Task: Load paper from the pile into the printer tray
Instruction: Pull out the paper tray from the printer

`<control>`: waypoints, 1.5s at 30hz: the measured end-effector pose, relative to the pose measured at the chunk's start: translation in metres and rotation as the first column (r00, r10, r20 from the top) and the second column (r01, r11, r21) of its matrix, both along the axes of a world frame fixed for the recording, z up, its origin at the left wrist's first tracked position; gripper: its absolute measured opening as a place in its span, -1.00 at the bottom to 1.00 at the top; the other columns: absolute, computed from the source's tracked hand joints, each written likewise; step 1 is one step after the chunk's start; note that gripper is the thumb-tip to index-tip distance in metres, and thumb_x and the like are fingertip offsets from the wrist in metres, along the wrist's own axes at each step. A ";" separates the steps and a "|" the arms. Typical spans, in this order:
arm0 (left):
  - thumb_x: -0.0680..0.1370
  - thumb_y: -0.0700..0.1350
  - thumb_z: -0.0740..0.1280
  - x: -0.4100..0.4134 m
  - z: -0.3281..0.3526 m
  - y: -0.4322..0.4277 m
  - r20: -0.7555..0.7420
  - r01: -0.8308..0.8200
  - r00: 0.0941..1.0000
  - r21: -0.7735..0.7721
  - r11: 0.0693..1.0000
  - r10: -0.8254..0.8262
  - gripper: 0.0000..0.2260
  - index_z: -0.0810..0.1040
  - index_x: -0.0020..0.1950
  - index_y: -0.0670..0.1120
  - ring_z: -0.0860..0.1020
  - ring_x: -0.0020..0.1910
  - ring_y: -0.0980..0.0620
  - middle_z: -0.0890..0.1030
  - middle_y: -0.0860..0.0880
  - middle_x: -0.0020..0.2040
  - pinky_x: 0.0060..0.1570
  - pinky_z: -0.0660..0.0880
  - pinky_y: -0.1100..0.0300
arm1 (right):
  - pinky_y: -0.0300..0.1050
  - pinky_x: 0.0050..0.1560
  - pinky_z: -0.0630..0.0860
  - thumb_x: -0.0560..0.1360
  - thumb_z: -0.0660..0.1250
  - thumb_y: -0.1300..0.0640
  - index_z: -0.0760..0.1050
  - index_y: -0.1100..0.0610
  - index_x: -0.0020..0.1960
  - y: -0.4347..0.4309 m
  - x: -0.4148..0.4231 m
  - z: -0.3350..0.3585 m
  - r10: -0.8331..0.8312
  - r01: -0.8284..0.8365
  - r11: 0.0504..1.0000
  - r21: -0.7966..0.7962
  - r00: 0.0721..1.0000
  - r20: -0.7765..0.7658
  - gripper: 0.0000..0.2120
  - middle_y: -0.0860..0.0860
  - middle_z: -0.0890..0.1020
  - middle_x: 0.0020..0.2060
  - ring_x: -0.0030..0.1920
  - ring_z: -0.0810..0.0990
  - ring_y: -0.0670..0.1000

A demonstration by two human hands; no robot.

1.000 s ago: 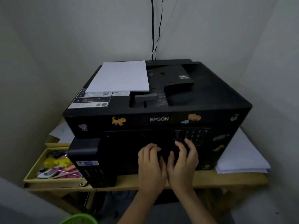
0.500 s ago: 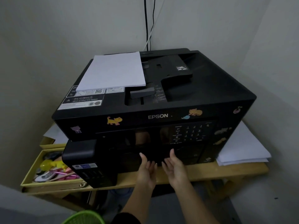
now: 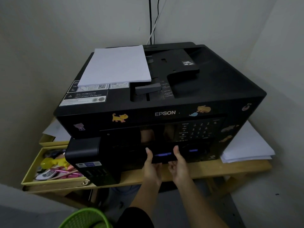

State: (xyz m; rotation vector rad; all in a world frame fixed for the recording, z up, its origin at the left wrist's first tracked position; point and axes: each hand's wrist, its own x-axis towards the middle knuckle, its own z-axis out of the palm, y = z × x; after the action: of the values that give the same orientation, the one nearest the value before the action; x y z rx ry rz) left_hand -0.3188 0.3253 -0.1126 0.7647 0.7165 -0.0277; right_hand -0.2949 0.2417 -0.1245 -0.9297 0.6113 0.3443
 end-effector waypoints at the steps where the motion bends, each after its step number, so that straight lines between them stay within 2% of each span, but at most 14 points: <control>1: 0.46 0.27 0.27 -0.001 0.001 -0.003 -0.035 -0.020 0.999 0.013 1.000 0.020 -0.43 0.56 0.19 -0.18 0.59 0.15 -0.09 0.63 -0.15 0.15 0.06 0.53 0.09 | -0.18 -0.15 0.50 0.35 0.44 -0.13 0.57 0.18 0.11 0.003 -0.003 0.000 -0.014 0.013 0.999 -0.048 1.000 -0.025 -0.52 0.04 0.66 -0.11 -0.14 0.61 -0.03; 3: 0.44 0.28 0.32 -0.005 -0.001 -0.010 -0.121 -0.054 0.991 0.017 0.998 0.056 -0.50 0.58 0.05 -0.15 0.62 0.05 -0.10 0.65 -0.14 0.06 -0.09 0.56 0.07 | -0.08 -0.09 0.58 0.34 0.46 -0.15 0.57 0.18 0.07 0.008 -0.009 -0.002 -0.073 0.062 0.991 -0.121 0.994 -0.084 -0.53 0.07 0.68 -0.11 -0.11 0.65 0.04; 5: 0.41 0.30 0.34 -0.008 -0.004 -0.012 -0.199 -0.072 0.977 0.054 0.996 0.081 -0.48 0.57 0.01 -0.15 0.61 0.03 -0.12 0.64 -0.14 0.04 0.02 0.56 0.01 | 0.01 0.04 0.59 0.29 0.49 -0.20 0.55 0.19 0.13 0.009 -0.014 -0.004 -0.112 0.090 0.983 -0.157 0.984 -0.139 -0.41 0.09 0.68 -0.03 -0.01 0.66 0.10; 8: 0.47 0.35 0.21 -0.019 0.000 -0.016 -0.384 0.115 0.922 0.389 0.914 0.047 -0.39 0.53 0.11 -0.19 0.59 0.03 -0.17 0.61 -0.18 0.05 0.12 0.54 -0.02 | 0.05 0.10 0.51 0.37 0.45 -0.14 0.41 0.24 0.28 0.006 -0.019 0.005 -0.231 0.156 0.941 -0.300 0.945 -0.233 -0.36 0.11 0.57 0.12 0.13 0.57 0.18; 10: 0.55 0.26 0.14 -0.033 0.006 -0.017 -0.436 0.298 0.899 0.687 0.663 0.047 -0.45 0.53 0.04 -0.24 0.57 -0.07 -0.12 0.61 -0.16 -0.02 -0.08 0.50 0.12 | 0.12 0.16 0.47 0.39 0.45 -0.10 0.19 0.22 0.42 0.004 -0.022 0.016 -0.294 0.121 0.838 -0.532 0.921 -0.254 -0.22 0.21 0.34 0.33 0.25 0.43 0.27; 12: 0.60 0.14 0.15 -0.041 0.008 -0.014 -0.393 0.385 0.919 0.868 0.313 -0.040 -0.57 0.52 -0.02 -0.23 0.54 -0.20 -0.04 0.63 -0.15 -0.09 -0.25 0.44 0.16 | 0.17 0.24 0.41 0.38 0.46 -0.07 0.06 0.18 0.47 0.004 -0.024 0.024 -0.257 0.056 0.597 -0.801 0.958 -0.125 -0.14 0.25 0.17 0.39 0.30 0.30 0.30; 16: 0.52 -0.06 0.36 -0.039 0.009 -0.002 -0.248 0.208 0.953 0.954 -0.216 -0.177 -0.82 0.52 -0.02 -0.16 0.54 -0.07 -0.09 0.59 -0.10 -0.10 -0.06 0.52 0.10 | 0.10 0.23 0.38 0.45 0.39 -0.02 0.46 0.14 0.22 0.000 -0.026 0.018 0.250 0.168 -0.055 -0.984 0.957 0.150 -0.59 0.17 0.40 0.27 0.26 0.34 0.20; 18: 0.46 -0.01 0.42 -0.033 0.010 0.001 -0.262 0.164 0.946 0.895 -0.414 -0.191 -0.77 0.56 0.01 -0.14 0.57 -0.03 -0.10 0.61 -0.09 -0.07 0.00 0.52 0.06 | 0.08 0.10 0.49 0.47 0.38 0.01 0.62 0.19 -0.04 -0.006 -0.021 0.015 0.466 0.265 -0.207 -0.942 0.873 0.144 -0.77 0.13 0.60 0.02 0.11 0.53 0.18; 22: 0.61 0.23 -0.04 -0.023 0.006 0.009 -0.598 0.447 0.783 0.732 -0.515 -0.171 -0.46 0.37 0.39 -0.09 0.40 0.34 -0.05 0.48 -0.07 0.32 0.39 0.24 0.09 | 0.00 0.16 0.45 0.60 -0.05 -0.16 0.64 0.16 -0.03 -0.017 -0.011 0.001 0.682 0.190 -0.274 -0.943 0.729 -0.051 -0.43 0.05 0.66 -0.05 0.07 0.57 0.08; 25: 0.60 0.27 -0.10 -0.024 0.001 0.010 -0.614 0.453 0.769 0.719 -0.527 -0.177 -0.38 0.21 0.52 -0.07 0.30 0.44 -0.06 0.36 -0.04 0.46 0.45 0.13 0.09 | 0.00 0.13 0.51 0.58 -0.35 -0.21 0.67 0.06 -0.09 -0.021 -0.015 -0.009 0.705 0.227 -0.284 -0.932 0.708 -0.042 -0.18 -0.04 0.70 -0.12 -0.03 0.64 0.01; 28: 0.58 0.30 -0.08 -0.023 0.001 0.012 -0.633 0.467 0.751 0.711 -0.526 -0.187 -0.35 0.19 0.53 -0.07 0.20 0.51 -0.06 0.30 -0.03 0.51 0.47 0.08 0.08 | -0.01 0.29 0.33 0.54 -0.45 -0.23 0.63 0.04 0.10 -0.024 -0.015 -0.013 0.738 0.239 -0.282 -0.929 0.673 -0.051 -0.12 -0.06 0.68 0.08 0.18 0.58 0.02; 32: 0.55 0.34 -0.07 -0.028 0.001 0.018 -0.695 0.508 0.678 0.678 -0.531 -0.239 -0.31 0.20 0.53 -0.08 0.14 0.54 -0.06 0.24 -0.03 0.54 0.46 0.10 0.06 | -0.07 0.41 0.17 0.49 -0.33 -0.13 0.49 0.05 0.31 -0.026 -0.021 -0.004 0.750 0.162 -0.286 -0.945 0.651 -0.116 -0.27 -0.04 0.49 0.37 0.36 0.40 -0.02; 36: 0.54 0.35 -0.04 -0.050 0.003 0.015 -0.722 0.497 0.640 0.649 -0.576 -0.261 -0.29 0.19 0.53 -0.10 0.12 0.55 -0.06 0.21 -0.05 0.55 0.47 0.12 0.07 | -0.07 0.41 0.16 0.36 -0.43 -0.12 0.47 0.04 0.33 -0.032 -0.046 -0.003 0.742 0.165 -0.298 -0.940 0.660 -0.119 -0.14 -0.04 0.45 0.40 0.35 0.42 -0.03; 45: 0.59 0.22 0.10 -0.128 0.008 0.002 -0.749 0.456 0.590 0.617 -0.642 -0.301 -0.41 0.26 0.48 -0.14 0.15 0.54 -0.09 0.25 -0.06 0.53 0.45 0.21 0.07 | -0.03 0.21 0.38 0.48 -0.03 -0.02 0.70 0.15 -0.05 -0.047 -0.125 -0.021 0.680 0.198 -0.298 -0.934 0.731 -0.062 -0.46 0.04 0.72 0.03 -0.02 0.66 0.04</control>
State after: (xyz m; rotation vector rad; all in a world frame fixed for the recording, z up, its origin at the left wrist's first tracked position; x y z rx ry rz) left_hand -0.4465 0.3274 -0.1042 3.0004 0.0983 -0.4382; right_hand -0.4203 0.1949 -0.1455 -2.8480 -0.1847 -0.2016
